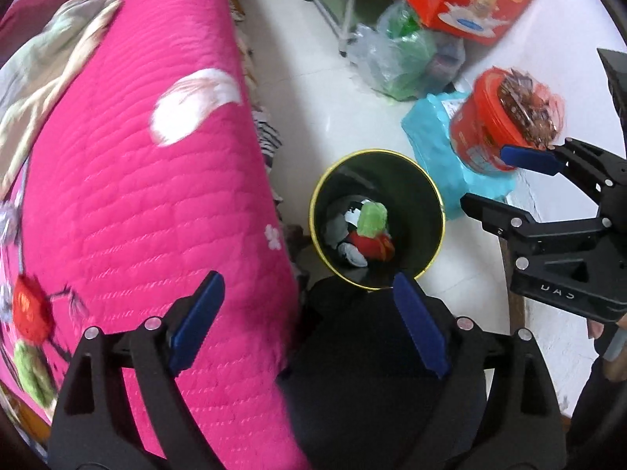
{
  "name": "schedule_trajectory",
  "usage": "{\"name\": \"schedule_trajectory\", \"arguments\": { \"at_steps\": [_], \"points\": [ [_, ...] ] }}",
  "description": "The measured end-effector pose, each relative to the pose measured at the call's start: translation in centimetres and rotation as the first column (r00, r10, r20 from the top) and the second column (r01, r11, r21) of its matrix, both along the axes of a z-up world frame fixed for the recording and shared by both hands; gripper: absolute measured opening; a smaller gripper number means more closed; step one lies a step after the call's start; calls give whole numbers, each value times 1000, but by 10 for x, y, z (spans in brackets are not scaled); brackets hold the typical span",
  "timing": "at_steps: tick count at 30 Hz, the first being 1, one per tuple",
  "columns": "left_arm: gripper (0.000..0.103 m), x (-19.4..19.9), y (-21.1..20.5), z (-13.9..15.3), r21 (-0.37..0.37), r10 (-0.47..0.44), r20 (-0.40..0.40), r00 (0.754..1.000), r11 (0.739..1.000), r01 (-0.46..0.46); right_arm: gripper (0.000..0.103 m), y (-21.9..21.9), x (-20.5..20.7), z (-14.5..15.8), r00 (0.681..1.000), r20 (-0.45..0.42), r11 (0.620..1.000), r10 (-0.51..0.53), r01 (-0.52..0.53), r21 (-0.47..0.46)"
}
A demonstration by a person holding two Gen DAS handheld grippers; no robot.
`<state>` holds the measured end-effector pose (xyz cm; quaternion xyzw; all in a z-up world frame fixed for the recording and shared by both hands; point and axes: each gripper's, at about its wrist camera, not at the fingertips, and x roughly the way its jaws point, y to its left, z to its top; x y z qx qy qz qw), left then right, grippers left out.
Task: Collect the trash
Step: 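Carry the green slipper and red sock over the bin and open both tools, then move both tools back over the bed toward the second green slipper and red sock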
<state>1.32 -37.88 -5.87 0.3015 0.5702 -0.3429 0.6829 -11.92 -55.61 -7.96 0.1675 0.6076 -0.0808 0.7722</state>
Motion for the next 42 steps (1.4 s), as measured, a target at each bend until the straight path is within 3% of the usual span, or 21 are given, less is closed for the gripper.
{"name": "schedule_trajectory", "arguments": {
  "at_steps": [12,24,37,42],
  "points": [
    [86,25,74,36,-41,211,104,972,977,-208,66,43,54,42,986,106,991,128,-123,-52],
    [86,51,160,47,-69,429,128,894,903,-423,70,117,116,74,934,171,949,314,-303,-87],
    [86,67,240,58,-95,574,150,805,819,-566,70,200,166,88,870,190,890,456,-448,-84],
    [86,77,263,58,-100,605,151,782,797,-596,70,227,181,92,849,193,870,493,-485,-87]
  ]
}}
